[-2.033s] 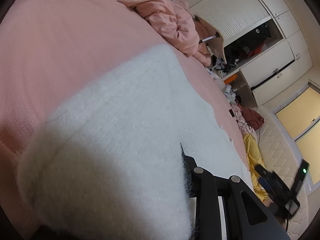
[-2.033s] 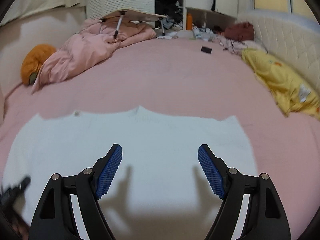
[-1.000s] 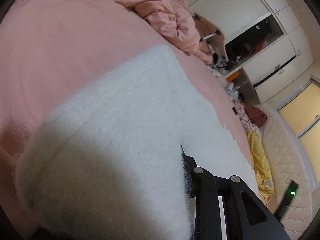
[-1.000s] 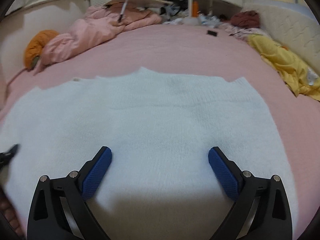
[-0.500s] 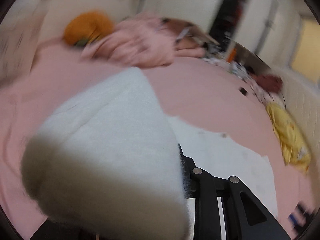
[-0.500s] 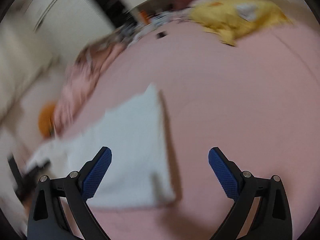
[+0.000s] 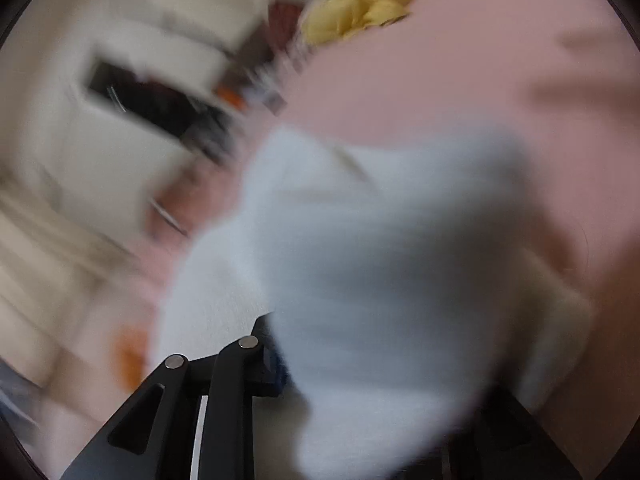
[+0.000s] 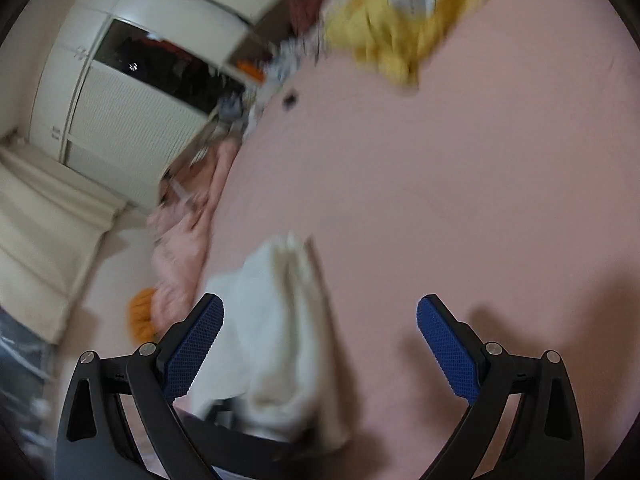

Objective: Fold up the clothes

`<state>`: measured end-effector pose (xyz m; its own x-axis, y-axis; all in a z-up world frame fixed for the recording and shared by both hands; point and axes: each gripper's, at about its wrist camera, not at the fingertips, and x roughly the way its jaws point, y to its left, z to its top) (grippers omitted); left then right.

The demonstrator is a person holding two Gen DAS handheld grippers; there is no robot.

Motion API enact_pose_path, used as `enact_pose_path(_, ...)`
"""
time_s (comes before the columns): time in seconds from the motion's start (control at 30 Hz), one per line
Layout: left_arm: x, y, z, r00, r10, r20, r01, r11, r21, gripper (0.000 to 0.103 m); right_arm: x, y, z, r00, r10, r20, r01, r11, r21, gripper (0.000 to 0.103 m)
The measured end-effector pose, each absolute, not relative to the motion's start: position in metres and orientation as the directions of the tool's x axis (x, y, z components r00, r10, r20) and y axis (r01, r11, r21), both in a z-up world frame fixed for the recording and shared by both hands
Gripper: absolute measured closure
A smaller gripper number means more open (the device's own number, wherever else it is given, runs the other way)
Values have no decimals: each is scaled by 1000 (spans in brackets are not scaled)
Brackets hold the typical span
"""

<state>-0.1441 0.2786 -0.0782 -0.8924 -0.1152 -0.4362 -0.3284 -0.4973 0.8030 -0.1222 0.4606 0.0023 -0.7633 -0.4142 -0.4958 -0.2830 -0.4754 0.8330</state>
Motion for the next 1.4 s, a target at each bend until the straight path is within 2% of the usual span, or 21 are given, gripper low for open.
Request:
enact_pose_path(0.07, -150, 273, -69, -873, -123, -472, -344, -529, 775, 80, -135, 467, -22, -732, -562, -385, -261, -290, 921, 5)
enact_pose_path(0.17, -142, 276, -74, -899, -122, -421, -345, -395, 851, 80, -153, 459, -48, -685, -711, -161, -211, -18, 977, 5)
enact_pose_path(0.27, -130, 278, -81, -932, -109, -347, -309, -265, 913, 76, -163, 442, -49, -636, -758, -144, -203, -16, 979, 5)
enact_pose_path(0.33, -125, 276, -80, -932, -114, -344, -309, -241, 920, 74, -166, 435, -41, -628, -764, -152, -177, -50, 983, 5)
enact_pose_path(0.4, -113, 265, -64, -930, -106, -351, -308, -293, 905, 56, -167, 432, -30, -631, -763, -144, -135, -75, 988, 5)
enact_pose_path(0.47, -99, 250, -43, -929, -93, -358, -303, -366, 880, 7, -168, 429, -21, -611, -783, -117, -93, -76, 993, 5)
enact_pose_path(0.5, -91, 240, -34, -933, -87, -349, -290, -395, 872, 2, -169, 426, -19, -594, -797, -108, -83, -73, 994, 5)
enact_pose_path(0.57, -78, 211, -31, -937, -98, -336, -271, -404, 874, 2, -172, 413, -18, -552, -826, -116, -78, -88, 993, 5)
enact_pose_path(0.63, -68, 180, -31, -935, -118, -333, -262, -402, 877, 2, -177, 399, -19, -516, -840, -169, -90, -142, 986, 5)
enact_pose_path(0.7, -77, 155, -32, -908, -147, -393, -293, -448, 845, 12, -184, 385, -23, -488, -831, -268, -114, -244, 963, 5)
enact_pose_path(0.77, -93, 133, -32, -864, -173, -472, -332, -509, 794, 30, -190, 371, -31, -435, -806, -402, -165, -367, 915, 5)
enact_pose_path(0.83, -107, 117, -26, -813, -146, -563, -368, -620, 693, 34, -191, 364, -34, -427, -792, -436, -170, -404, 899, 6)
enact_pose_path(0.87, -112, 113, -23, -789, -124, -602, -382, -669, 638, 40, -191, 363, -32, -434, -790, -433, -160, -406, 900, 9)
enact_pose_path(0.9, -116, 112, -21, -768, -103, -632, -393, -703, 593, 43, -190, 363, -32, -431, -803, -411, -147, -387, 910, 31)
enact_pose_path(0.93, -119, 109, -21, -750, -89, -655, -399, -730, 555, 47, -190, 363, -33, -423, -822, -382, -134, -360, 923, 65)
enact_pose_path(0.97, -119, 103, -23, -735, -82, -673, -399, -751, 527, 50, -190, 363, -34, -415, -839, -352, -121, -333, 935, 77)
enact_pose_path(1.03, -117, 91, -19, -705, -56, -707, -390, -801, 454, 54, -185, 367, -37, -426, -849, -313, -131, -284, 950, 79)
enact_pose_path(1.13, -124, 65, -14, -676, -22, -737, -337, -880, 335, 52, -175, 376, -36, -463, -830, -312, -145, -277, 950, 81)
enact_pose_path(1.2, -138, 56, -23, -619, -10, -786, -301, -920, 249, 48, -172, 382, -55, -451, -782, -431, -242, -358, 902, 82)
enact_pose_path(1.23, -144, 56, -26, -605, -12, -796, -292, -927, 236, 47, -171, 384, -53, -462, -767, -445, -243, -373, 895, 83)
enact_pose_path(1.4, -152, 71, -21, -650, -50, -758, -301, -899, 317, 47, -164, 388, -21, -561, -720, -409, -152, -397, 905, 79)
